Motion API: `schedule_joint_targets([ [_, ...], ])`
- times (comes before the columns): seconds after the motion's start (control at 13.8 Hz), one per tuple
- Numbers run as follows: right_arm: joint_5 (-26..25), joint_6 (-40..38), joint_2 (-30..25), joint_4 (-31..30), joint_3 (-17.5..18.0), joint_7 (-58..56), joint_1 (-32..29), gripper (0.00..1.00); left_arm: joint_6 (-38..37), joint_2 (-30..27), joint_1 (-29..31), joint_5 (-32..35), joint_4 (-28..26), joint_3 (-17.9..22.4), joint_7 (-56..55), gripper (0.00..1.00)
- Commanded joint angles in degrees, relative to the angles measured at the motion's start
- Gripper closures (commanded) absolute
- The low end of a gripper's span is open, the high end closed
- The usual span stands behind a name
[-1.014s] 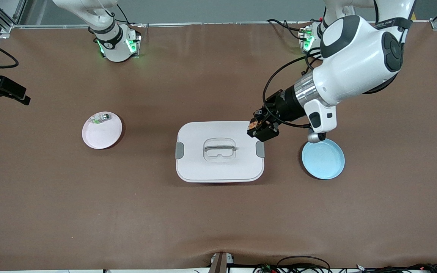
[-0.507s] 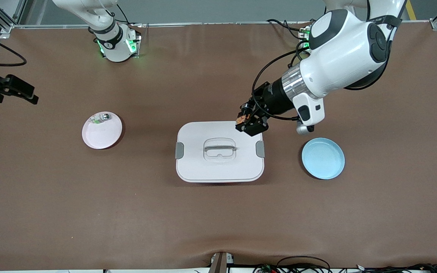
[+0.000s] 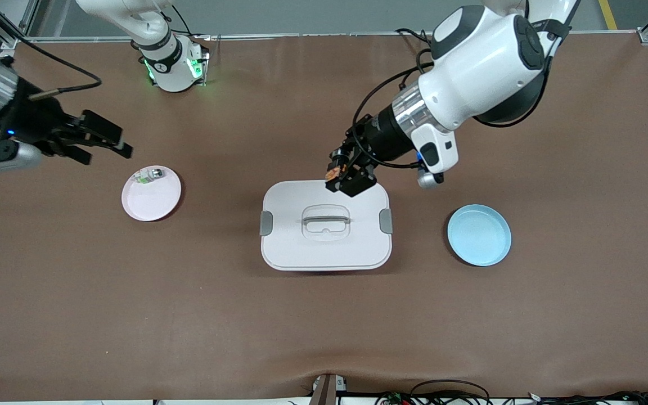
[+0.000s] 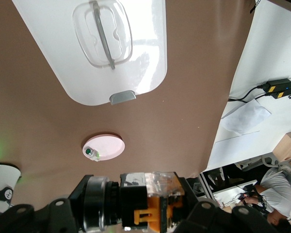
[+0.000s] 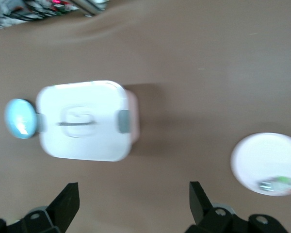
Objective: Transfer orange switch to right arm and place
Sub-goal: 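Carry the switch over the white box while the right gripper reaches in, then grasp the switch with the right gripper beside the left gripper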
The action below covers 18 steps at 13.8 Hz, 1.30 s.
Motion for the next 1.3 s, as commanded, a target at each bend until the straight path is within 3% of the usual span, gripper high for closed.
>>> schedule_joint_targets([
  [0.0,5.20,8.22,-1.49,-5.85,-0.49,4.05,3.50,0.00,1.17,0.35,-0.49,-0.64,0.50,-0.10,-1.89,0.90],
  [0.94,15.48,46.81,2.45,-15.09,-0.49,13.20,22.14,0.00,1.96,1.14,-3.39,-0.64,0.50,-0.02,-4.35,0.90],
  [1.23,16.37,47.72,4.48,-15.10,-0.40,13.12,24.96,0.00,2.14,1.14,-3.39,-0.65,0.50,-0.02,-4.35,0.90],
])
